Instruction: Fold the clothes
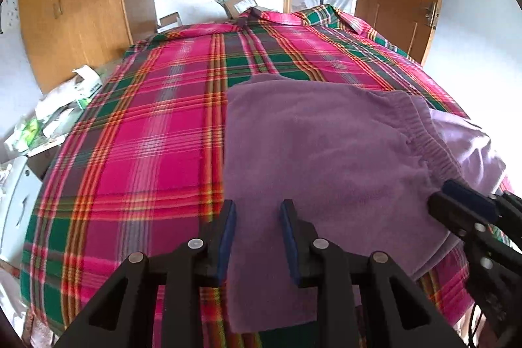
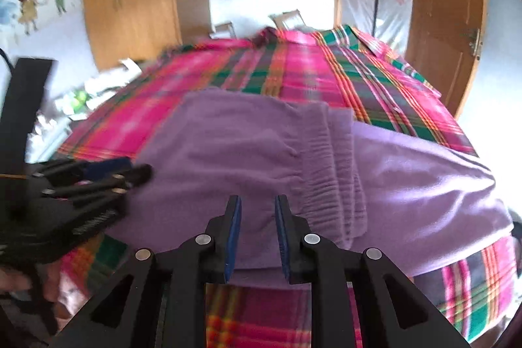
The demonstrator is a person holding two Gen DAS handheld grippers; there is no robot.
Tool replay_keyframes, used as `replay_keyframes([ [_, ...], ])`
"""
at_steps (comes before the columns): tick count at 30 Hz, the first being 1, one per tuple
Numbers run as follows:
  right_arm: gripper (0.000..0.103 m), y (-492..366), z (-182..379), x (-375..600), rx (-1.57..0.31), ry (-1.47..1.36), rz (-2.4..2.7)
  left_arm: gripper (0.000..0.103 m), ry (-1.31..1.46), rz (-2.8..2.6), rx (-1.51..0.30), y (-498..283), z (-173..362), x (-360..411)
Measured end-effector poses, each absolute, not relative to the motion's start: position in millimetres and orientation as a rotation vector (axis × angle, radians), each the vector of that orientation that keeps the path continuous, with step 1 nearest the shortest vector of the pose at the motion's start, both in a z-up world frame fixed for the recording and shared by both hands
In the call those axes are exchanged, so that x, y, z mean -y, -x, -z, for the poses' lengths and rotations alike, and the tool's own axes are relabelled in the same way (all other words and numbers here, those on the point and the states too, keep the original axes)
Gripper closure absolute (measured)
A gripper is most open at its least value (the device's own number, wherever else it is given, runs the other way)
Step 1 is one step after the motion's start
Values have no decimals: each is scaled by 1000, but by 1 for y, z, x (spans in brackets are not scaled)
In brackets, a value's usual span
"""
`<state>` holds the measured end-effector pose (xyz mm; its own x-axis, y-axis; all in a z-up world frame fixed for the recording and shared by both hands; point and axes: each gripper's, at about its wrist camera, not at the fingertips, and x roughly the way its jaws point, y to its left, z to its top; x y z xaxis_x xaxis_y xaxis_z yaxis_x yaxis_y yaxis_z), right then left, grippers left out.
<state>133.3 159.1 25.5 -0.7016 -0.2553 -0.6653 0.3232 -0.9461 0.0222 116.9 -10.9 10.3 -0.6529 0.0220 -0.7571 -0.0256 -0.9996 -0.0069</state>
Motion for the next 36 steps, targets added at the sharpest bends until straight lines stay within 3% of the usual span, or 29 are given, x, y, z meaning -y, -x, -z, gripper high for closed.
replay_keyframes([
  [9,80,-132,-5,-159,-121,-1066,2641,61,1276,-2838,78,-121,-4,22],
  [18,80,-137,-18,-156,-116,-1007,2634,61,1337,-2693,367,-110,-9,69],
  [30,79,-145,-24,-100,-200,-878,2427,61,1359,-2530,546,-82,-3,111],
  [36,51,-152,-13,-65,-243,-877,2290,60,1365,-2418,590,-65,-2,116],
])
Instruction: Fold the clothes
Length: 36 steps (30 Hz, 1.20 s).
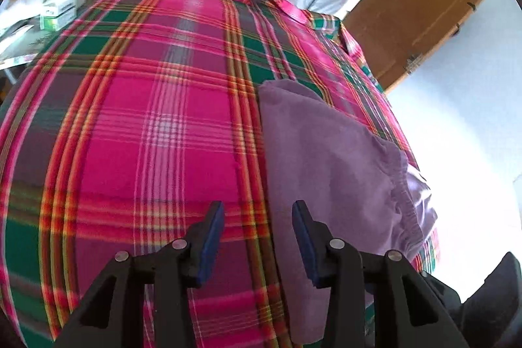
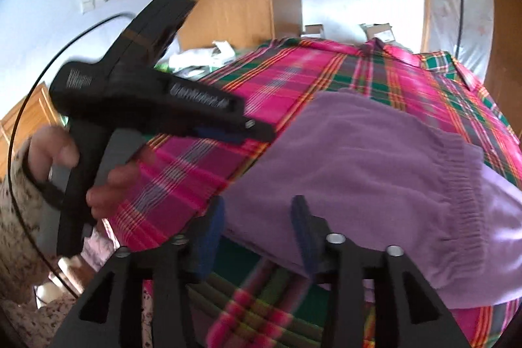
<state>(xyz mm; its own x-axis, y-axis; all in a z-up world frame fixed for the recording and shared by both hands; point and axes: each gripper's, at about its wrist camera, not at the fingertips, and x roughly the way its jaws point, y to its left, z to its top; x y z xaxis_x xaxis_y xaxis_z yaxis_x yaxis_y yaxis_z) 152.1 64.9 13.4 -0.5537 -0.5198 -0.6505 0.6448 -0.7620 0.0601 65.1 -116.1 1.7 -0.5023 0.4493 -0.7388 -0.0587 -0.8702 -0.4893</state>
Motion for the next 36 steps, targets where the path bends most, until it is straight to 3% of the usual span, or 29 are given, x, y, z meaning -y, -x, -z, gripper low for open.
replay_keyframes([
  [6,50,-155,-2,-41,-355,-892,2268,58,1366,-2330,696,-53,2,121],
  [20,50,-166,0,-29,-566,-879,2301,56,1365,-2289,699,-42,2,118],
  [30,92,-176,-6,-31,-572,-850,2325,55,1416,-2258,748,-37,2,119],
  [36,94,-177,-21,-44,-507,-816,2356,53,1420,-2197,850,-32,6,120],
])
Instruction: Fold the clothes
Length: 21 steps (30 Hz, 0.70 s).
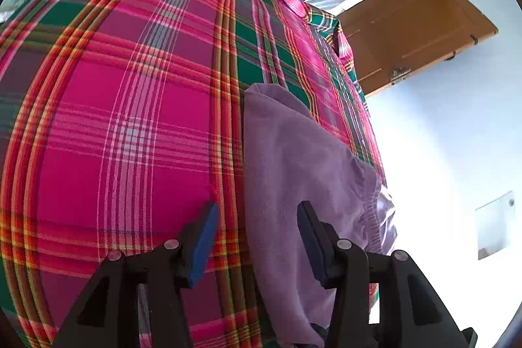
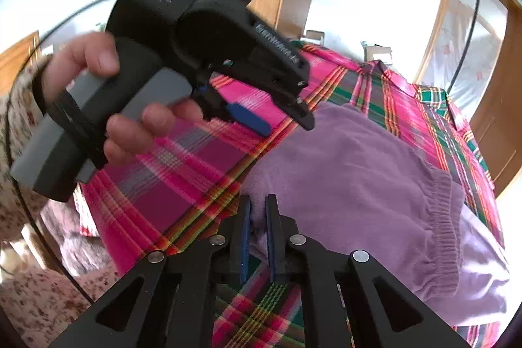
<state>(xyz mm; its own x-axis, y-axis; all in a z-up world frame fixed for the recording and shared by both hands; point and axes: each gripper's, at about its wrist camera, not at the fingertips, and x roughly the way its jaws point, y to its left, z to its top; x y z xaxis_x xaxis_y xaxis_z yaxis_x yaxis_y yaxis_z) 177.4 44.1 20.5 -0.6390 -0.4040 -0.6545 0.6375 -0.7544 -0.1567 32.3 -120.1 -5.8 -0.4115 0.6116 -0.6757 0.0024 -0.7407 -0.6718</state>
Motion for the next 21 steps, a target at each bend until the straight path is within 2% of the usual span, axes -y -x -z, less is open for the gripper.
replay_keyframes([
  [12,94,-164,-37,-64,-341,-810,2345,53,1463,-2008,953,-11,17,100],
  [15,94,-169,-39,-65,-323,-798,2335,62,1482,-1979,917,-5,19,91],
  [17,94,-171,-42,-66,-301,-790,2323,74,1507,-1941,895,0,23,83],
  [18,94,-171,-43,-67,-290,-786,2318,85,1518,-1929,887,2,25,80],
  [21,95,-173,-45,-66,-283,-803,2316,91,1508,-1929,894,4,28,80],
])
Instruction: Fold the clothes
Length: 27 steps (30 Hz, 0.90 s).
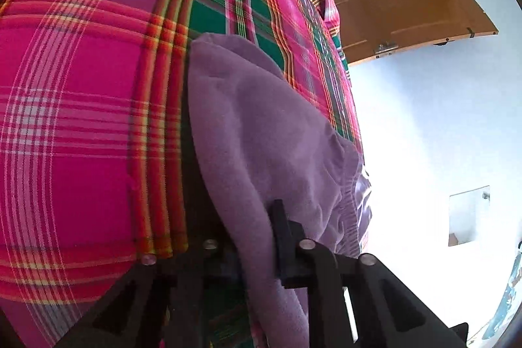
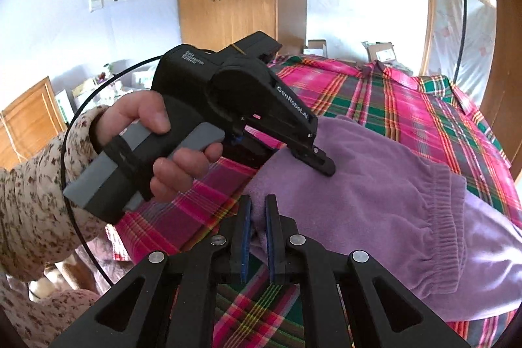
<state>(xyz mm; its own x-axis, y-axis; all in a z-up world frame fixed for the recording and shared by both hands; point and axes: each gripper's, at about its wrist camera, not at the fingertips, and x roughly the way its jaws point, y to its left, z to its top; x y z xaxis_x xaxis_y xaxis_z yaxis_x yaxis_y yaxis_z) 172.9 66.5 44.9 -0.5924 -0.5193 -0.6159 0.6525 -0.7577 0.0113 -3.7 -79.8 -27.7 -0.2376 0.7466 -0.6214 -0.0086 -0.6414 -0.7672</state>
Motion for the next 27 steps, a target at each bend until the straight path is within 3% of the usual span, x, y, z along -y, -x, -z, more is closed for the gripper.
replay_keyframes([
  [13,95,-169,-55,-49,-267,-794,2295,94,1404,-1944,934,2,14,101],
  [27,95,-168,-65,-5,-265,-757,2172,94,1345,-2051,935,-27,-10,180],
])
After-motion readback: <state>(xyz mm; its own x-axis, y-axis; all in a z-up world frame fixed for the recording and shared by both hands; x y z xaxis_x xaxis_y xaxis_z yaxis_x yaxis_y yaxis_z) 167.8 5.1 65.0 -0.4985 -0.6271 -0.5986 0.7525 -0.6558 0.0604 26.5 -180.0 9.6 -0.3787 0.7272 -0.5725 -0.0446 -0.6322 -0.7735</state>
